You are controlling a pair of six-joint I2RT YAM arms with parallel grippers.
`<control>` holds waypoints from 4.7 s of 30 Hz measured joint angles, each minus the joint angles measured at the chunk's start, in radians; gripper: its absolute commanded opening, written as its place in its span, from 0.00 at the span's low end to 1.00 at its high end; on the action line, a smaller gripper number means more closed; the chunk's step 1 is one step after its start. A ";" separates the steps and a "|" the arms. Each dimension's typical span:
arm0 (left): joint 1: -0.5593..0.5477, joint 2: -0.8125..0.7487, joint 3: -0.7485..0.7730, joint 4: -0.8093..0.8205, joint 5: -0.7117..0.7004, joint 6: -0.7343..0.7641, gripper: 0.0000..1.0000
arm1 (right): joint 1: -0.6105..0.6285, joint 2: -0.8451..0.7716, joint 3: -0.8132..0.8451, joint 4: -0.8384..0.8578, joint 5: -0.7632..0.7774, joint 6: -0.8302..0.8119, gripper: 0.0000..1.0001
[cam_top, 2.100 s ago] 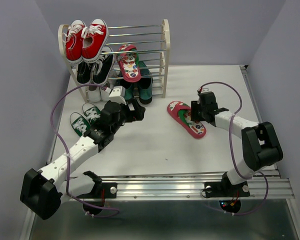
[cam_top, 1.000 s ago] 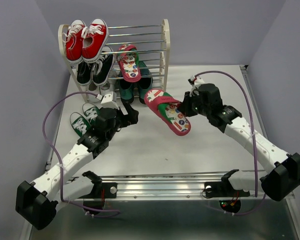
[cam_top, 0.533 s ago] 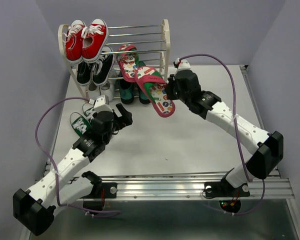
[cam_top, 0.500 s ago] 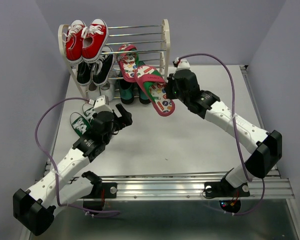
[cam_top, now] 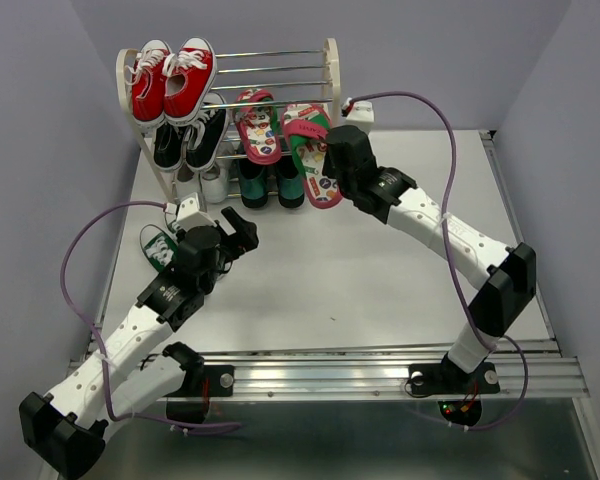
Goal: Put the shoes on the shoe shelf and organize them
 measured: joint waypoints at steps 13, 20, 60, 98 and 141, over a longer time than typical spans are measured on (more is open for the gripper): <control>0.000 -0.002 0.000 -0.002 0.000 0.000 0.99 | 0.016 0.166 0.171 0.003 0.156 0.026 0.01; 0.000 -0.003 0.000 -0.002 0.008 0.000 0.99 | 0.026 0.229 0.238 0.005 0.220 0.049 0.01; 0.000 -0.081 -0.010 -0.009 0.015 0.000 0.99 | 0.048 0.555 0.631 0.086 0.388 -0.099 0.02; 0.000 -0.068 -0.010 -0.008 0.015 0.000 0.99 | -0.002 0.591 0.602 0.306 0.383 -0.152 0.08; 0.000 -0.045 -0.010 -0.008 0.016 0.005 0.99 | -0.030 0.491 0.437 0.383 0.140 -0.042 0.91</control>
